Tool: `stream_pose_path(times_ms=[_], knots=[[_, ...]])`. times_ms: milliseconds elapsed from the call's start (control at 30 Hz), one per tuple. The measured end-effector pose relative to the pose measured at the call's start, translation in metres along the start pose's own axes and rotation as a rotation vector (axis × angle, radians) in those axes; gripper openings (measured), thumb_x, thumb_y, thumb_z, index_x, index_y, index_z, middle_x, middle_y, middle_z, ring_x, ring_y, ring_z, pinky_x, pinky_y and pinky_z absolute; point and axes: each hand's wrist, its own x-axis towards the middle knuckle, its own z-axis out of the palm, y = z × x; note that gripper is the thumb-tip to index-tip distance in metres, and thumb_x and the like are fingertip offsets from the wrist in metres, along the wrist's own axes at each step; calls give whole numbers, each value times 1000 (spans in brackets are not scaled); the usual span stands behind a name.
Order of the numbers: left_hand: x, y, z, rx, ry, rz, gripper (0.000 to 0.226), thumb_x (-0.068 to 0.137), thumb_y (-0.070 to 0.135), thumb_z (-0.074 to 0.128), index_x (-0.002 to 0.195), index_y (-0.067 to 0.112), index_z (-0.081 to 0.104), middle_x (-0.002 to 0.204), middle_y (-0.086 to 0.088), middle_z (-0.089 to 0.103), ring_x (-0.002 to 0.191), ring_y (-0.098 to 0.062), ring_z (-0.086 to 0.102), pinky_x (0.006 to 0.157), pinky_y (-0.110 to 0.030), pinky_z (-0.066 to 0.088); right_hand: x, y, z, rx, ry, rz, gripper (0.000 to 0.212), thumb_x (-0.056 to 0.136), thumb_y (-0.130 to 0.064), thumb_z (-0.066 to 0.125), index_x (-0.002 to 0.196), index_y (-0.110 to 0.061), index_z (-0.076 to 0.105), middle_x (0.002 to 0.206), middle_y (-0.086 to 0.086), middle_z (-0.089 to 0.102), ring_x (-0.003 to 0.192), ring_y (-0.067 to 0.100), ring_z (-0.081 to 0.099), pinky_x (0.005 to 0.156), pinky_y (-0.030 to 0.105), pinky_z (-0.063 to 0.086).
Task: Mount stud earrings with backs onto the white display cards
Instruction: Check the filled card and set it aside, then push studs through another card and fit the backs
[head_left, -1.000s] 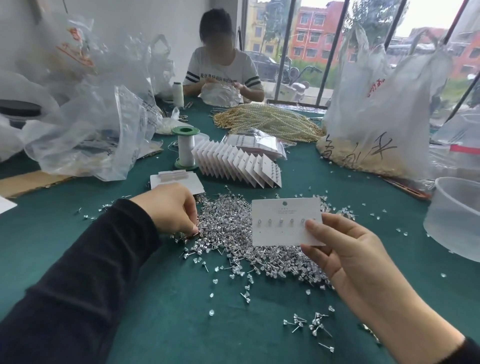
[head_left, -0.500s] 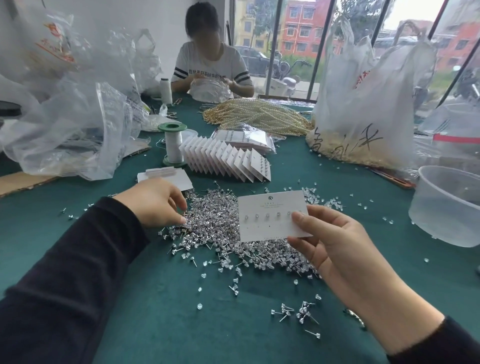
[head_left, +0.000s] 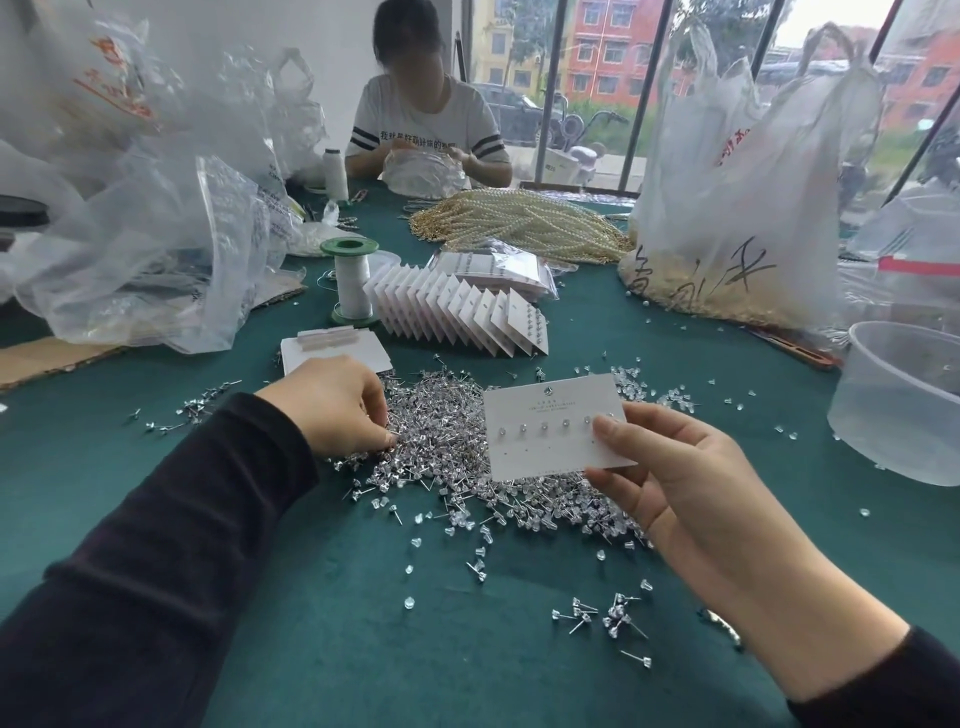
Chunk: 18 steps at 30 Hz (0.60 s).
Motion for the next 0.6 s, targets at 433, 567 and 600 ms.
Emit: stream_pose_path(times_ms=[433, 567, 600], knots=[[-8, 1, -12, -124, 162, 140, 10, 76, 22, 68, 66, 23, 64, 64, 10, 60, 57, 0, 52, 52, -12, 35, 2, -1, -3, 64, 31, 27, 25, 61, -5, 66, 85, -2, 61, 84, 15, 73, 64, 19, 69, 47, 20, 53], [-15, 14, -10, -439, 98, 286, 12, 79, 14, 63, 68, 18, 64, 58, 4, 65, 51, -3, 56, 52, -15, 45, 0, -1, -2, 85, 7, 63, 13, 75, 4, 61, 87, -1, 59, 90, 17, 73, 67, 22, 70, 48, 22, 54], [-18, 17, -9, -490, 93, 321, 12, 79, 13, 63, 68, 18, 64, 58, 4, 65, 51, -3, 57, 51, -15, 46, 0, 0, -1, 85, 7, 66, 10, 78, 6, 59, 85, -2, 59, 89, 17, 73, 67, 22, 69, 47, 22, 54]])
